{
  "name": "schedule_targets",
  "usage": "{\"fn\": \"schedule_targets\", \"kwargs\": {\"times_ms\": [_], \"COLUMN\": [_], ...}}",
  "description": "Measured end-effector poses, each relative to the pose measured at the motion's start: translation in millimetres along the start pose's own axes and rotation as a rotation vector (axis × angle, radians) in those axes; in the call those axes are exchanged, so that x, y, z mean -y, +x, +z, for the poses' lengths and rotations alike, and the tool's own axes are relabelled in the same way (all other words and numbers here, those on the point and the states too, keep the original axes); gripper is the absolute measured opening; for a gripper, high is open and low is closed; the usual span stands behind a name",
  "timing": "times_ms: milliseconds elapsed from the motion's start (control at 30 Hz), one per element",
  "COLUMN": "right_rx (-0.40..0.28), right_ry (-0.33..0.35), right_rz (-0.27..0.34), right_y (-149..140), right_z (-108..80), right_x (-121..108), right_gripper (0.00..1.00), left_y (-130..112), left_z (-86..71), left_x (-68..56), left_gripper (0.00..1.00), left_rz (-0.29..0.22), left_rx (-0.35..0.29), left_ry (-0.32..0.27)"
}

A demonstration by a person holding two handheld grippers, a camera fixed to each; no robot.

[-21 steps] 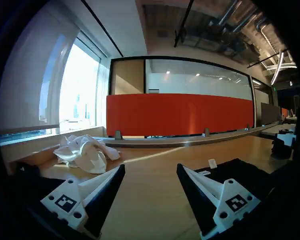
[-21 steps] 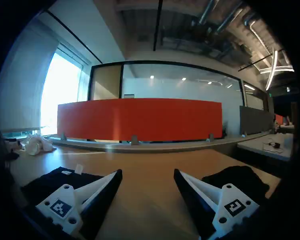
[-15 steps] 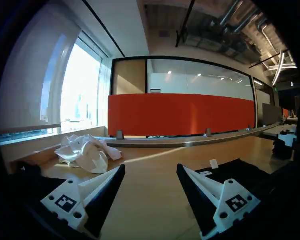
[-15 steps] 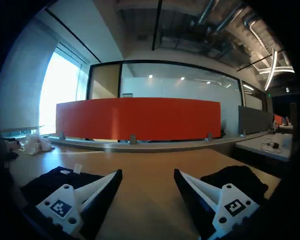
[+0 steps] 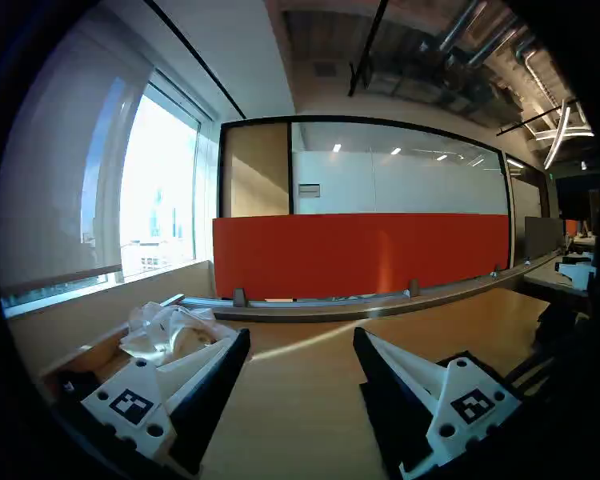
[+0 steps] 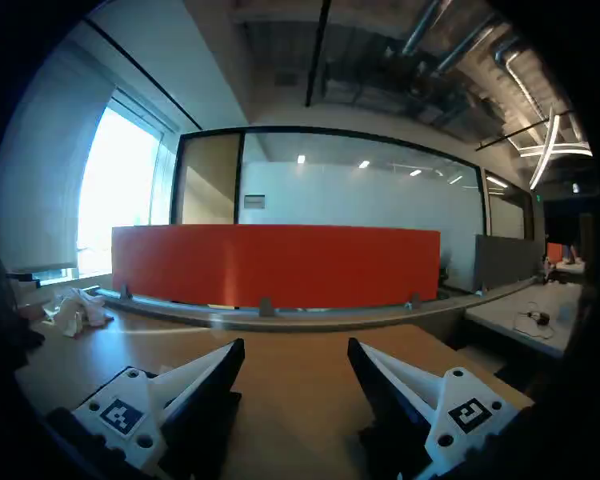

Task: Fold towel

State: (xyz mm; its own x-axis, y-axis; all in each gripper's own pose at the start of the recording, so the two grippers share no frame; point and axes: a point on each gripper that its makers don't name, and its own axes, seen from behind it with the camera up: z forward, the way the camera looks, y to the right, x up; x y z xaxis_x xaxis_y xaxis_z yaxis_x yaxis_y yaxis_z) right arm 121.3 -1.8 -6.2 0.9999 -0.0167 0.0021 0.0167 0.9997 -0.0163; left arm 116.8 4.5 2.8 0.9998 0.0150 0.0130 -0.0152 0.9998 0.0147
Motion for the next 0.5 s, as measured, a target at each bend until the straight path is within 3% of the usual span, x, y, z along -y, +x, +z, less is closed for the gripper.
{"fn": "schedule_targets", "kwargs": {"times_ms": [233,500], "right_rx": [-0.006,0.032], "right_ry": [-0.006,0.045], "right_rz": [0.005,-0.042], "right_y": [56,87], "right_z": [-2.1,-2.7], "right_x": [-4,3], "right_gripper": [1.00,1.00], "left_y": [47,73], "left_z": [-3.8,-6.3], "left_x": [-3.8,-17.7], "left_gripper": [0.96,0.96], "left_rz": [-0.005,0.016], "left_rx": [0.029,0.082], "left_ry": [-0.006,-0.060]}}
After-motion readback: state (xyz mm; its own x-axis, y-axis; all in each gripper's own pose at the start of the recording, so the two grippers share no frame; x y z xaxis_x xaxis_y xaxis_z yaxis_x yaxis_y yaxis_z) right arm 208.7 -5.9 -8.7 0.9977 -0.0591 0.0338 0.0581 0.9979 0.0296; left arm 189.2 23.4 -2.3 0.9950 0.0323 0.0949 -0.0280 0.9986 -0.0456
